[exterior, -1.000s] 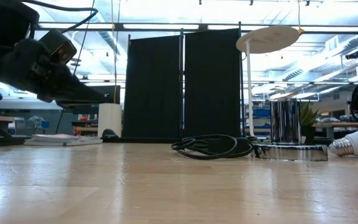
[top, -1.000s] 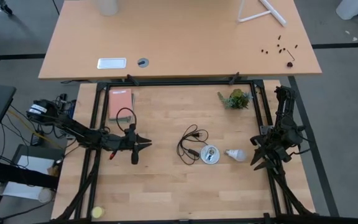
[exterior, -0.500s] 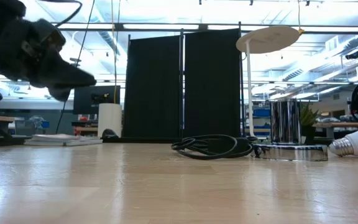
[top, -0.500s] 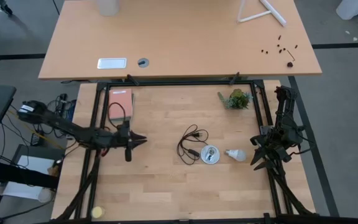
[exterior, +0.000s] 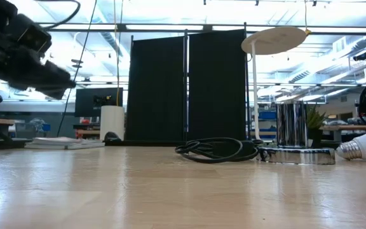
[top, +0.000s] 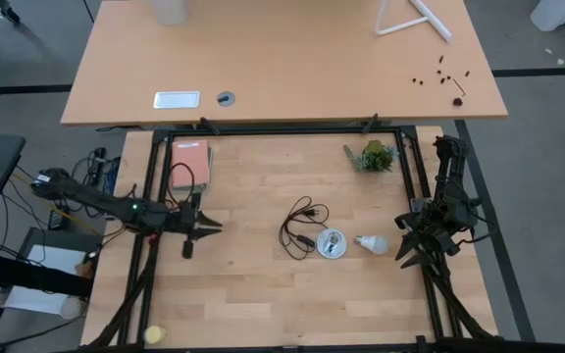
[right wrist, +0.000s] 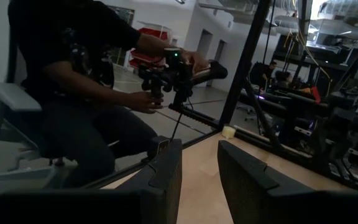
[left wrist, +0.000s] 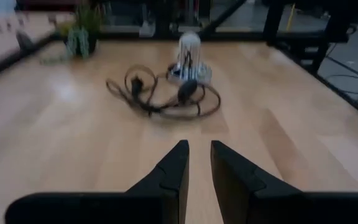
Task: Screw lightbulb
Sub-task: Return to Home Position
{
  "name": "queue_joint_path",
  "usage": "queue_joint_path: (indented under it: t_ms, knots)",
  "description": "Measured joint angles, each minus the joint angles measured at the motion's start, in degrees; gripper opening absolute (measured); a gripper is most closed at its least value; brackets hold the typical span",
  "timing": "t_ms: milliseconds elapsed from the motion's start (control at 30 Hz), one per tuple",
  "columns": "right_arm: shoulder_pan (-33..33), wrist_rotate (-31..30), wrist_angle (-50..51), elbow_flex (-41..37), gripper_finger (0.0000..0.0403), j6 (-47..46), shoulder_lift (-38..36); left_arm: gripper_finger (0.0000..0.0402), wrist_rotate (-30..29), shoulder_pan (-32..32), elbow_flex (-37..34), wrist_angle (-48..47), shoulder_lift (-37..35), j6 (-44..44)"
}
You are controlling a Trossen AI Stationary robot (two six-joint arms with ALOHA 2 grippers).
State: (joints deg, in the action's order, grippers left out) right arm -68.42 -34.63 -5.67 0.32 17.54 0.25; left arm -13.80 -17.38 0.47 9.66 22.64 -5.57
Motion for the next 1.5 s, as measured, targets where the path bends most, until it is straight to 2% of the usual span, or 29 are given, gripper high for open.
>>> queue_joint_path:
  t_ms: [67, 133, 300, 433, 667, 1000, 1167, 1500]
  knots:
    - [0.0, 0.0, 0.0, 0.0, 0.0112, 0.0, 0.0, 0.0071, 0.7, 0.1, 0.0, -5.9, -3.5, -2.7]
    - [0.0, 0.0, -0.1, 0.0, 0.0112, 0.0, 0.0, 0.0071, 1.8, 0.1, 0.0, -7.5, -5.9, -4.8]
    - [0.0, 0.0, -0.3, 0.0, 0.0112, 0.0, 0.0, 0.0071, 7.9, 0.1, 0.0, -8.6, -7.8, 1.3]
    - [0.0, 0.0, -0.3, 0.0, 0.0112, 0.0, 0.0, 0.0071, 10.1, 0.1, 0.0, -9.1, -9.0, 6.5]
    - [0.0, 0.0, -0.3, 0.0, 0.0112, 0.0, 0.0, 0.0071, 10.2, 0.1, 0.0, -9.2, -10.6, 6.7]
    - [0.0, 0.0, -0.3, 0.0, 0.0112, 0.0, 0.0, 0.0071, 9.8, 1.6, -0.1, -7.0, -22.6, 6.5]
    - [0.0, 0.0, -0.6, 0.0, 0.0112, 0.0, 0.0, 0.0071, 9.4, 2.4, -0.1, 1.7, -22.7, 6.4]
    - [0.0, 0.0, -1.2, 0.0, 0.0112, 0.0, 0.0, 0.0071, 9.2, 2.5, -0.1, 0.3, -22.6, 6.4]
